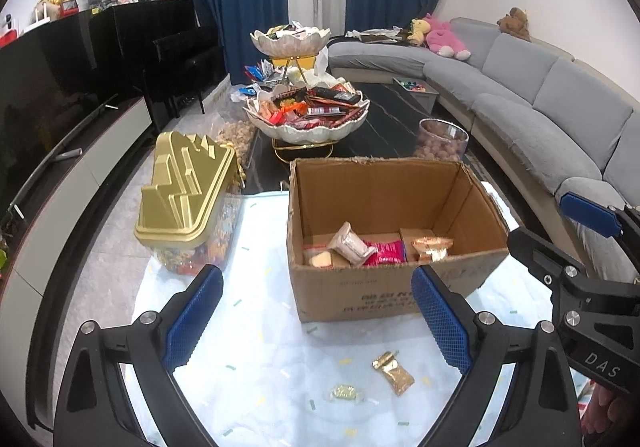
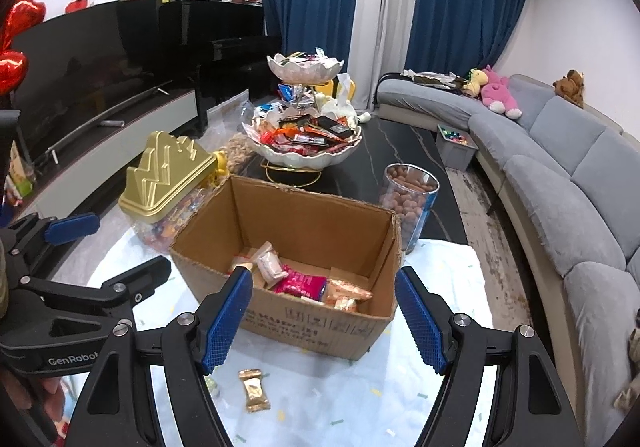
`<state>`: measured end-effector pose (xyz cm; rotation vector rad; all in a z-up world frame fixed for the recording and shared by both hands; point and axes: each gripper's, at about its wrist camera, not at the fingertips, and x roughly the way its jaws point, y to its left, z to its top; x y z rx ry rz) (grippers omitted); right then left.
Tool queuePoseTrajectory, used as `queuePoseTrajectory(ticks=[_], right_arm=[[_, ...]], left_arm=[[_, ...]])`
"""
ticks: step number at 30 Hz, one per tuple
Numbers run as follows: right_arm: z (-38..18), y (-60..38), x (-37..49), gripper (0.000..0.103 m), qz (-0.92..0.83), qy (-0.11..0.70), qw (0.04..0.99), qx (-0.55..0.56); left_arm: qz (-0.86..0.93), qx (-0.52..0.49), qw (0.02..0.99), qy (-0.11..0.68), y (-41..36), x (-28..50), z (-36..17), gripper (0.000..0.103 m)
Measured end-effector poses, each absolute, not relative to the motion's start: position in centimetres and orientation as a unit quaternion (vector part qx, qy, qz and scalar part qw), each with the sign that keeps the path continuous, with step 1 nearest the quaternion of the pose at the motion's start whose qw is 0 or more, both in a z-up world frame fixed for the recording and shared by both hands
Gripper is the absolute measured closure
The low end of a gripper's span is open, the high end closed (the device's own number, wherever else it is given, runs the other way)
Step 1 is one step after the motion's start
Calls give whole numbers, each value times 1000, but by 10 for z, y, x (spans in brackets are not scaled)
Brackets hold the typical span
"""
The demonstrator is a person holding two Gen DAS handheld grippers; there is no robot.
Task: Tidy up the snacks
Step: 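Withdraw both open tools from the box toward the remaining two candies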
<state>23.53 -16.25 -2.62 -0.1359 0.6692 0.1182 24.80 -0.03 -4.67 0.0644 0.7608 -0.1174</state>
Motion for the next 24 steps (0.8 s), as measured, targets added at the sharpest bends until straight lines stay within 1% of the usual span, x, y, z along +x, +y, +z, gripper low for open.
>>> queuePoseTrajectory(ticks=[15, 24], right_arm=[[-45, -155, 205, 29, 67, 327, 940, -76], [-72, -149, 193, 29, 73, 339, 934, -83]], left_arm=[[-62, 31, 924, 375, 8, 213, -70, 8], [-77, 39, 918, 387, 11, 194, -102, 8]])
